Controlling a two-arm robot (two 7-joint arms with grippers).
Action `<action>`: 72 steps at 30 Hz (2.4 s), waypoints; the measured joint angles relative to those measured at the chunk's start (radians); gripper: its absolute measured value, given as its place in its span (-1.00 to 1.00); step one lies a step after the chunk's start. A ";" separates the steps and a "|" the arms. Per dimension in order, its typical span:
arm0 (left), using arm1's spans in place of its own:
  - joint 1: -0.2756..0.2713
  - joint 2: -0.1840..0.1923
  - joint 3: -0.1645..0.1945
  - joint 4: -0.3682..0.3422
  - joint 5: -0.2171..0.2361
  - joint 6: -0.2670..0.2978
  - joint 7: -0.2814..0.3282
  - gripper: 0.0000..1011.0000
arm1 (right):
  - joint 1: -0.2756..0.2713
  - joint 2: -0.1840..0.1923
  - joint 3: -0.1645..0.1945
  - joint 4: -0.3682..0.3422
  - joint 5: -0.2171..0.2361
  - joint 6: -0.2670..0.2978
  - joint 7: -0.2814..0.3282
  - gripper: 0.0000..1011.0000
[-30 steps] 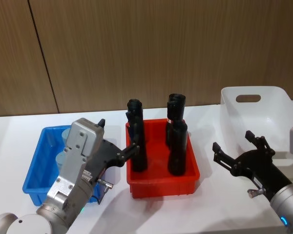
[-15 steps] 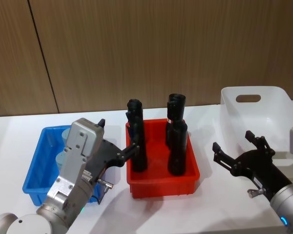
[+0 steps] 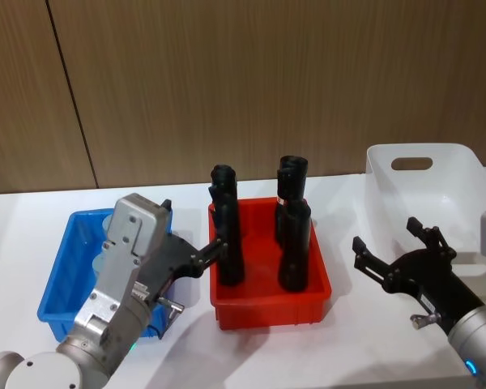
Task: Pick the cotton swabs from the blue box and place them into the white box.
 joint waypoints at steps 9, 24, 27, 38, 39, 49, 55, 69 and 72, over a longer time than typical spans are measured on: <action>0.000 0.008 -0.016 -0.005 -0.033 0.063 0.001 0.99 | 0.000 0.000 0.000 0.000 0.000 0.000 0.000 0.98; 0.014 0.024 -0.056 -0.007 -0.121 0.189 0.100 0.99 | 0.000 0.000 0.000 0.000 0.000 0.000 0.000 0.98; 0.019 0.026 -0.065 -0.007 -0.139 0.209 0.131 0.99 | 0.000 0.000 0.000 0.000 0.000 0.000 0.000 0.98; 0.037 0.032 -0.094 0.009 -0.209 0.247 0.215 0.99 | 0.000 0.000 0.000 0.000 0.000 0.000 0.000 0.98; 0.038 0.032 -0.098 0.014 -0.219 0.248 0.220 0.99 | 0.000 0.000 0.000 0.000 0.000 0.000 0.000 0.98; 0.031 0.028 -0.121 0.071 -0.278 0.231 0.222 0.99 | 0.000 0.000 0.000 0.000 0.000 0.000 0.000 0.98; 0.012 0.021 -0.133 0.121 -0.292 0.221 0.192 0.99 | 0.000 0.000 0.000 0.000 0.000 0.000 0.000 0.98; -0.052 0.001 -0.149 0.233 -0.275 0.230 0.120 0.99 | 0.000 0.000 0.000 0.000 0.000 0.000 0.000 0.98; -0.063 -0.003 -0.150 0.250 -0.270 0.233 0.111 0.99 | 0.000 0.000 0.000 0.000 0.000 0.000 0.000 0.98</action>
